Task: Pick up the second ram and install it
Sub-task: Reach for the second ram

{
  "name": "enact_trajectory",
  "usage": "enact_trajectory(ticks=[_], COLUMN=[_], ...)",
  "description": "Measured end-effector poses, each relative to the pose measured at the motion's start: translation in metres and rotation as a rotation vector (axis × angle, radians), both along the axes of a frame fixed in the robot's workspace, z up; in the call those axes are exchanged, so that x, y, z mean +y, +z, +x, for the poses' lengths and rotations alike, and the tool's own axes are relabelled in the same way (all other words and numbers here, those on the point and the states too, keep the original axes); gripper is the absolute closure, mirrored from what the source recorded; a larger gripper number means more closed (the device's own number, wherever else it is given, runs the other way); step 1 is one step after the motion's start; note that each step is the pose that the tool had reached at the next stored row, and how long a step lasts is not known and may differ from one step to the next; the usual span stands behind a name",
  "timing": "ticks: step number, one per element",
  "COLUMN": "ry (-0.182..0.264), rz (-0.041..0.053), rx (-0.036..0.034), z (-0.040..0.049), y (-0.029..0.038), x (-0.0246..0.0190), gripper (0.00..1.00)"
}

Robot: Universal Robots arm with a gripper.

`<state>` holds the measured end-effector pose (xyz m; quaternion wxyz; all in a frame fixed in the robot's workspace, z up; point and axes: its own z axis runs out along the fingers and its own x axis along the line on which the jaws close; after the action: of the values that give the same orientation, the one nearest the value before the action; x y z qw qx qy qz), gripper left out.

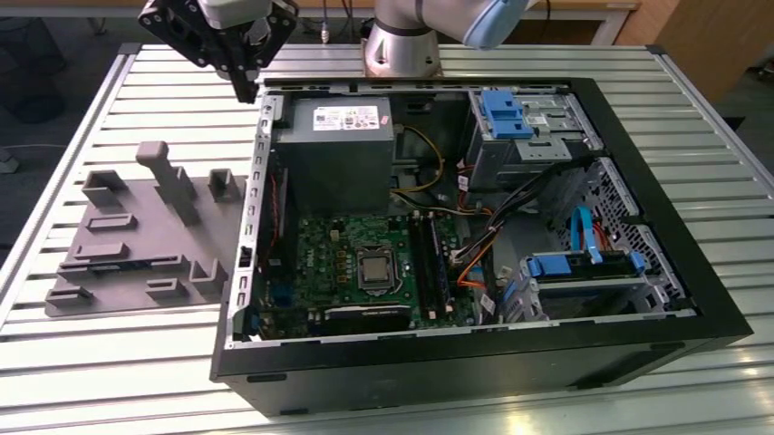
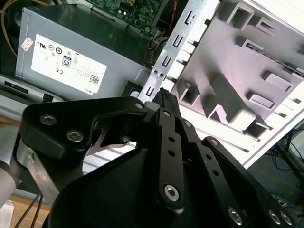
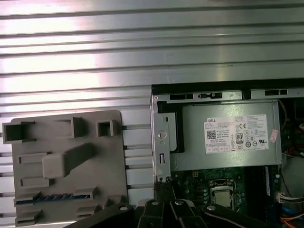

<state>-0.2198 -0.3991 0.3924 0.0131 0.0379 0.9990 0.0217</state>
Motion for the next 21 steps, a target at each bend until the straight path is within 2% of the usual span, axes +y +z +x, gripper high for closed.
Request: enact_trajectory(ticks=[2,7,9,21], ry=[0.0,0.0,0.0,0.0], rz=[0.0,0.0,-0.0001,0.0], rx=[0.0,0.0,0.0,0.0], z=[-0.0019,-0.0092,-0.0118,-0.0134], y=[0.0,-0.0002,-0.0002,-0.0003], x=[-0.0012,-0.0081,-0.0096,-0.0098], gripper=[0.89,0.89,0.89,0.89])
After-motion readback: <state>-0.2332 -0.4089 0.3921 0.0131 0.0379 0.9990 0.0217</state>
